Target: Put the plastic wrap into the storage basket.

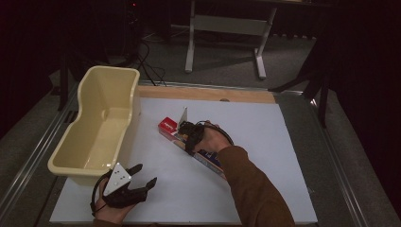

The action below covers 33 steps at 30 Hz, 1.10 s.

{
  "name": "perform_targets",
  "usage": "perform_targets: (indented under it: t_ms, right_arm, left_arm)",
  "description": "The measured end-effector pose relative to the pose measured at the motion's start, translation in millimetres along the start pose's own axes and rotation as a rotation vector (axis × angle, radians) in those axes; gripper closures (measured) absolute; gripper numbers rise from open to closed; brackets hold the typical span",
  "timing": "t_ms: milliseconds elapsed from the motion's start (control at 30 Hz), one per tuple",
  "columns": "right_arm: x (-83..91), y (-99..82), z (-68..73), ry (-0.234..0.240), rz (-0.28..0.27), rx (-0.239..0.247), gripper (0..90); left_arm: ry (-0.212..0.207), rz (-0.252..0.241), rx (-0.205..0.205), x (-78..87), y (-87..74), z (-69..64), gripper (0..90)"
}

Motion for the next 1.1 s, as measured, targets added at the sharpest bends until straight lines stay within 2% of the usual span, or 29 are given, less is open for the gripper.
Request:
perform_targets:
  t_ms: [67, 133, 267, 367, 467, 567, 733, 900, 1000, 1100]
  right_arm:
    - [0.2, 0.1, 3.7, 0.022, 0.002, -0.041, 40.2]
    - [1.2, 0.4, 7.6, 0.066, -0.004, -0.089, 40.2]
    - [5.8, 2.0, 11.1, 0.087, -0.022, -0.105, 40.2]
    - [13.1, 6.0, 13.5, 0.119, -0.057, -0.137, 40.2]
    - [21.5, 10.7, 16.7, 0.181, -0.096, -0.206, 40.2]
    - [28.6, 14.7, 22.1, 0.258, -0.132, -0.251, 40.3]
    - [38.6, 22.3, 26.3, 0.306, -0.181, -0.302, 40.3]
    - [52.5, 31.2, 30.8, 0.424, -0.245, -0.389, 40.3]
    - [61.4, 35.0, 33.9, 0.498, -0.273, -0.414, 40.3]
    - [68.0, 37.1, 35.5, 0.542, -0.288, -0.426, 40.2]
  left_arm:
    - [0.000, 0.000, 0.001, -0.2, 0.0, 0.2, 31.5]
    - [0.000, 0.000, 0.000, -0.3, 0.0, 0.2, 31.5]
    - [0.001, 0.001, 0.000, -0.4, -0.1, 0.0, 31.5]
    - [0.001, 0.002, -0.001, -0.4, -0.2, 0.1, 31.5]
    - [0.001, 0.003, -0.002, -0.5, -0.4, 0.0, 31.5]
    - [0.003, 0.003, 0.000, -0.5, -0.4, 0.3, 31.5]
    - [0.005, 0.004, 0.000, -0.7, -0.7, 0.6, 31.5]
    - [0.005, 0.004, -0.001, -1.4, -0.8, 0.8, 31.5]
    - [0.004, 0.004, -0.001, -1.7, -0.8, 0.5, 31.5]
    - [0.004, 0.006, -0.002, -1.9, -1.2, 0.6, 31.5]
Point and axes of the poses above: each handheld gripper's, and its own axes: x roughly backward along the jaws, y roughly out of its top, z roughly to its left, the point moved 9 cm from there along -x, roughly forward along the jaws, and after that the axes turned 13 degrees about -z, right-handed, at the moved point
